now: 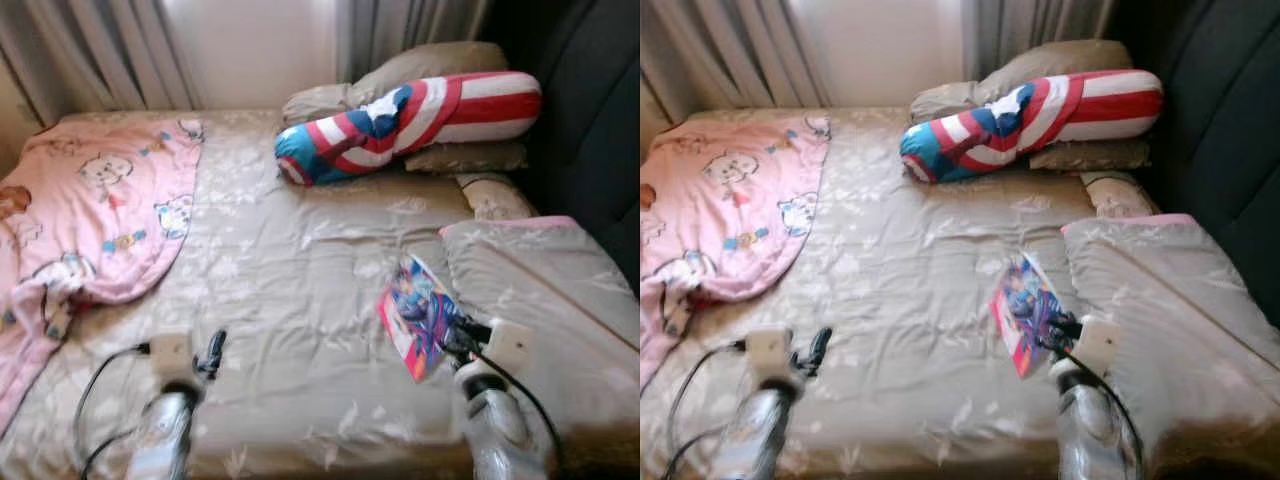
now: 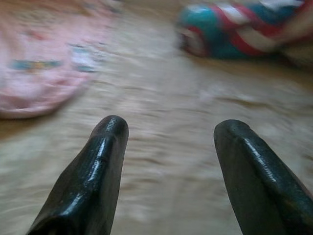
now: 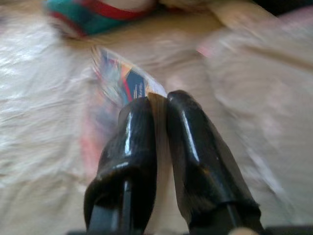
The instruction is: Clean up the room
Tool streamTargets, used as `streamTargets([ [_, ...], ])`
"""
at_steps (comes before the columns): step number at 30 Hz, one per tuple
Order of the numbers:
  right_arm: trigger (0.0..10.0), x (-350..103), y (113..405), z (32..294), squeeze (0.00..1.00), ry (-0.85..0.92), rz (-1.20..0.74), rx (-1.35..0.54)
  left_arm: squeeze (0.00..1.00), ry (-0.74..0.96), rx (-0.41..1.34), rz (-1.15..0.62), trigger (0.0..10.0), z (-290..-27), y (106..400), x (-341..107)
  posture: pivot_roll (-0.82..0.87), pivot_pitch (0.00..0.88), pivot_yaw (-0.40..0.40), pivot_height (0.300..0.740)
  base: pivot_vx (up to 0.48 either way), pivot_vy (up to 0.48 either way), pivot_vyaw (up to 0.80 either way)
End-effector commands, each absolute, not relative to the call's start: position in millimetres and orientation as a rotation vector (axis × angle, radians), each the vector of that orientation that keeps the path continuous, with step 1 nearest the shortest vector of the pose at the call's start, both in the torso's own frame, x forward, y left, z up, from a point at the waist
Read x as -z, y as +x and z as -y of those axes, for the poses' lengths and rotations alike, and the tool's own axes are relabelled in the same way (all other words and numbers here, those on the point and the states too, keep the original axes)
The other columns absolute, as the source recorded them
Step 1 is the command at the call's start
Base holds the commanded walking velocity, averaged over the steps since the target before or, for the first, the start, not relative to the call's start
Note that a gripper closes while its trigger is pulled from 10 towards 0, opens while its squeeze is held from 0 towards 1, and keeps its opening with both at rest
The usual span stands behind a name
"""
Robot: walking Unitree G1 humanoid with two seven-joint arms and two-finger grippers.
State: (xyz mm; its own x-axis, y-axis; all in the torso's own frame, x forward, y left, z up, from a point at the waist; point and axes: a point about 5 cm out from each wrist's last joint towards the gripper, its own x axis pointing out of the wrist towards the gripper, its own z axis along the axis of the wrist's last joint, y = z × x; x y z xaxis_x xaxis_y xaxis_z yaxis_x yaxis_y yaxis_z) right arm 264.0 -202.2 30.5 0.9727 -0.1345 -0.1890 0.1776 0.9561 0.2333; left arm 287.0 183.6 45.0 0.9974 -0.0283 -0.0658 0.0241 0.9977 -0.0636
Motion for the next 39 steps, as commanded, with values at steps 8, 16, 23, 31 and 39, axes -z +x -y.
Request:
streamTargets([
  [8, 10.0, -39, 271, 186, 0.00, 0.269, -0.130, 0.110, 0.00, -0.051, -0.048, -0.145, 10.0, -206, 270, -28, -0.02, 0.060, -0.023, 0.740, 0.000, 0.000, 0.00],
  [16, 10.0, -40, 272, 185, 0.00, 0.272, -0.123, 0.105, 0.00, -0.050, -0.042, -0.125, 10.0, -204, 272, -33, -0.03, 0.060, -0.021, 0.740, 0.000, 0.000, 0.00],
  [23, 10.0, -42, 273, 184, 0.00, 0.257, -0.110, 0.086, 0.00, -0.045, -0.043, -0.069, 10.0, -205, 278, -47, -0.03, 0.060, -0.019, 0.740, 0.000, 0.000, 0.00],
  [31, 10.0, -43, 275, 180, 0.00, 0.225, -0.110, 0.052, 0.00, -0.044, -0.033, -0.046, 10.0, -203, 280, -53, -0.03, 0.059, -0.017, 0.740, 0.000, 0.000, 0.00],
  [39, 10.0, -44, 277, 180, 0.00, 0.197, -0.115, 0.055, 0.00, -0.043, -0.040, -0.043, 10.0, -205, 280, -55, -0.03, 0.048, -0.014, 0.712, 0.000, 0.000, 0.00],
])
